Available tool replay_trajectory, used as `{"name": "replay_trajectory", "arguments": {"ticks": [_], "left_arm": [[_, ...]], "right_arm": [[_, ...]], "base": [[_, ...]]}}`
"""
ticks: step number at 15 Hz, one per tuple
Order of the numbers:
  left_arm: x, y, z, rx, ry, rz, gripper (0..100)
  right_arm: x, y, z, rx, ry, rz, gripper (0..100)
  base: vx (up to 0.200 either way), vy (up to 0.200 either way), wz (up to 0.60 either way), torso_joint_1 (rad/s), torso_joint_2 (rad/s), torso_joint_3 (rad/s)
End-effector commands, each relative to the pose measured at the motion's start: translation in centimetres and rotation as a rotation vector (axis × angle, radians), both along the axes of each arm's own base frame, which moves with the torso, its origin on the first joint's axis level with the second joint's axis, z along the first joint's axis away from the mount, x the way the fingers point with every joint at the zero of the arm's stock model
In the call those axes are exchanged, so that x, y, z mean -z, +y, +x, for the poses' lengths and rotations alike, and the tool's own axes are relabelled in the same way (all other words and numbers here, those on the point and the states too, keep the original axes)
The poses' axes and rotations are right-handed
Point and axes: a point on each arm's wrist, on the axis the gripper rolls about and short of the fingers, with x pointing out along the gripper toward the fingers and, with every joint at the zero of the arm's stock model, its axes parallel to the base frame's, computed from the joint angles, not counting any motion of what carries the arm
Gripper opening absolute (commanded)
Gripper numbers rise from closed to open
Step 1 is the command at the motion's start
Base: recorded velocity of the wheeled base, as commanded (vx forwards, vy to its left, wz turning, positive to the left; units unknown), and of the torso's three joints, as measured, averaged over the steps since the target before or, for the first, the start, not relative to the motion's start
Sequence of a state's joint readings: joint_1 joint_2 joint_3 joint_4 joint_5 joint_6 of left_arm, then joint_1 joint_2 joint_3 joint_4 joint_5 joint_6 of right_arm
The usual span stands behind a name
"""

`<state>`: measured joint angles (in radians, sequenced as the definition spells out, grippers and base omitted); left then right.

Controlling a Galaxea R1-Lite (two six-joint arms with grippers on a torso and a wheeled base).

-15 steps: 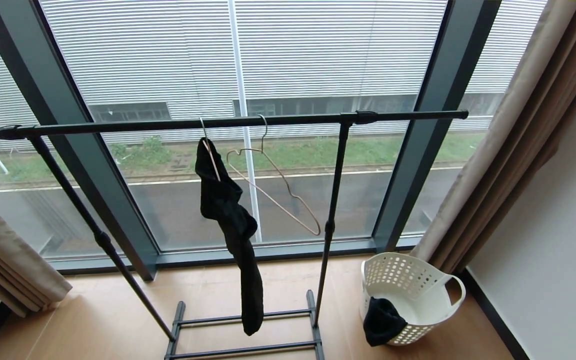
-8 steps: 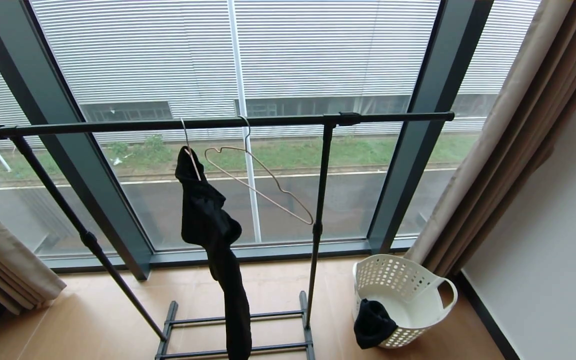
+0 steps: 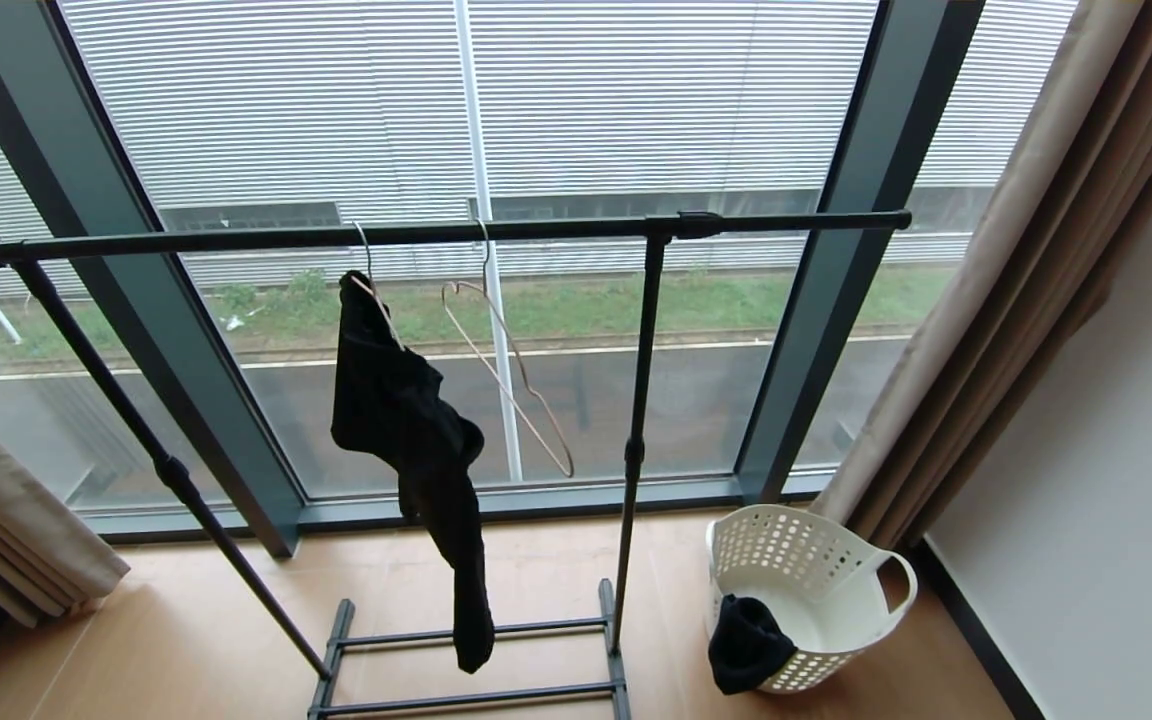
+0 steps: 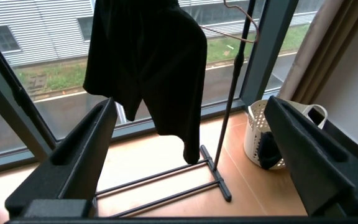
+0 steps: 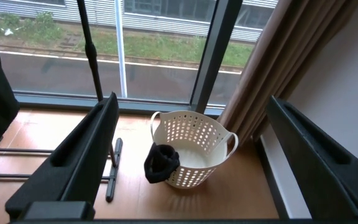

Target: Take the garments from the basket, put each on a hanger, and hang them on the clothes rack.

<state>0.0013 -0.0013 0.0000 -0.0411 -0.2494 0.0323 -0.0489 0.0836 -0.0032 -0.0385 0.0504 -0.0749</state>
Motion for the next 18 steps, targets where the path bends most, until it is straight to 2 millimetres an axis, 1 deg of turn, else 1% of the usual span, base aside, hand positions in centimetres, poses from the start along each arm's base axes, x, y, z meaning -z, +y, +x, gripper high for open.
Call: {"name": "replay_trajectory", "arguments": {"ticks": [1, 18], "left_arm": [[-0.01, -0.01, 0.01, 0.002, 0.001, -0.002, 100], [-0.01, 0.00, 0.01, 0.001, 0.002, -0.005, 100]], "right_arm": [[0.00, 0.00, 0.03, 0.000, 0.004, 0.000, 100], [0.00, 0.00, 0.03, 0.000, 0.004, 0.000, 100]], "base": [[0.000, 0.000, 0.00, -0.149, 0.33, 0.168], [0.000, 0.000, 0.00, -0.171, 0.36, 0.187]]}}
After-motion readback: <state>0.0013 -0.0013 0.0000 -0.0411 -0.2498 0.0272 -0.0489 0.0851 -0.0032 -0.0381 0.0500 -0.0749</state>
